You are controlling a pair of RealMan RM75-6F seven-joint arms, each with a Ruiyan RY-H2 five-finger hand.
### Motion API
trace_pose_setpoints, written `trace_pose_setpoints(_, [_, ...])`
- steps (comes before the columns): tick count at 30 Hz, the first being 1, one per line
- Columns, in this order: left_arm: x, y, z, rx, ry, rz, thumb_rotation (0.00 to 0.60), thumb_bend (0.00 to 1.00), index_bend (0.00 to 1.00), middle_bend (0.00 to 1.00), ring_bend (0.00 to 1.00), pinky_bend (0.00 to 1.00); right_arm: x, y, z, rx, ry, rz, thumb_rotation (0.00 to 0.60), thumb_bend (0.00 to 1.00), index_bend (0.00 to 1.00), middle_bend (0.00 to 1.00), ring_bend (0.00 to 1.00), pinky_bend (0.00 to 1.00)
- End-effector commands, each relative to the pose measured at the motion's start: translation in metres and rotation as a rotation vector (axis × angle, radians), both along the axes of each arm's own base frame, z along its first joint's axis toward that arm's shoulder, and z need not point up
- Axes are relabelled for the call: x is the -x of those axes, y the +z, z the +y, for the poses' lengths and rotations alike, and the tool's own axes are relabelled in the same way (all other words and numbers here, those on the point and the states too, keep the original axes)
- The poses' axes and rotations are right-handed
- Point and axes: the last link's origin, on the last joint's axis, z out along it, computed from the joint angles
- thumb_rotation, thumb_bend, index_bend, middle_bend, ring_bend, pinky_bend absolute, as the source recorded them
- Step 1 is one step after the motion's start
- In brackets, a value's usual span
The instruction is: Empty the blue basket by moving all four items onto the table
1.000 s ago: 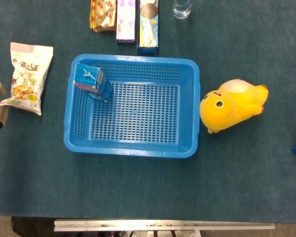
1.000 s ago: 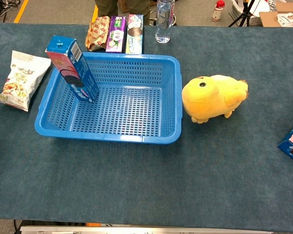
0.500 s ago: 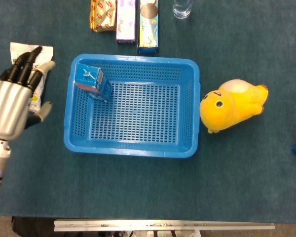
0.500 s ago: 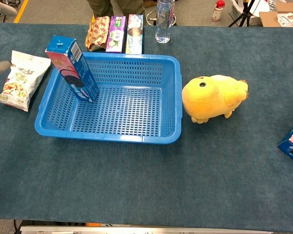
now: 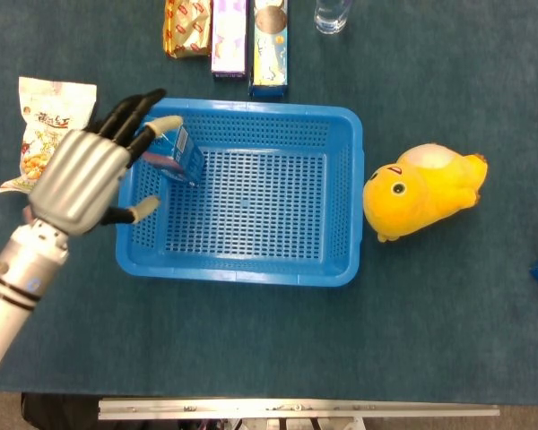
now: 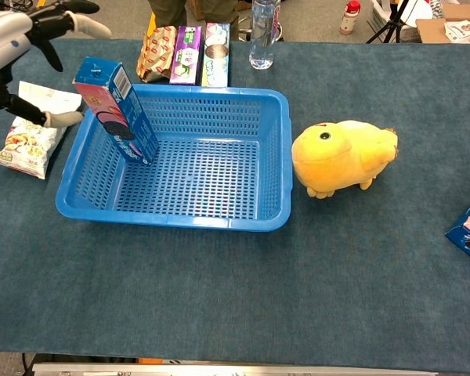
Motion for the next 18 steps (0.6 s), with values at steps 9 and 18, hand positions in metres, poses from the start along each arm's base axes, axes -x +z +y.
trace_pose_setpoints(9, [-0.006, -0.015, 0.053, 0.092, 0.038, 0.061, 0.6, 0.2, 0.23, 0.06, 0.08, 0.36, 0.011, 0.0, 0.005, -0.004, -0.027, -0.01, 0.6, 0.0, 0.05, 0.19, 0.24, 0.38])
trace_pose_setpoints(18, [-0.004, -0.012, 0.063, 0.065, 0.066, 0.048, 0.6, 0.2, 0.25, 0.07, 0.08, 0.36, 0.017, -0.002, 0.005, -0.015, -0.047, -0.02, 0.6, 0.0, 0.05, 0.19, 0.24, 0.38])
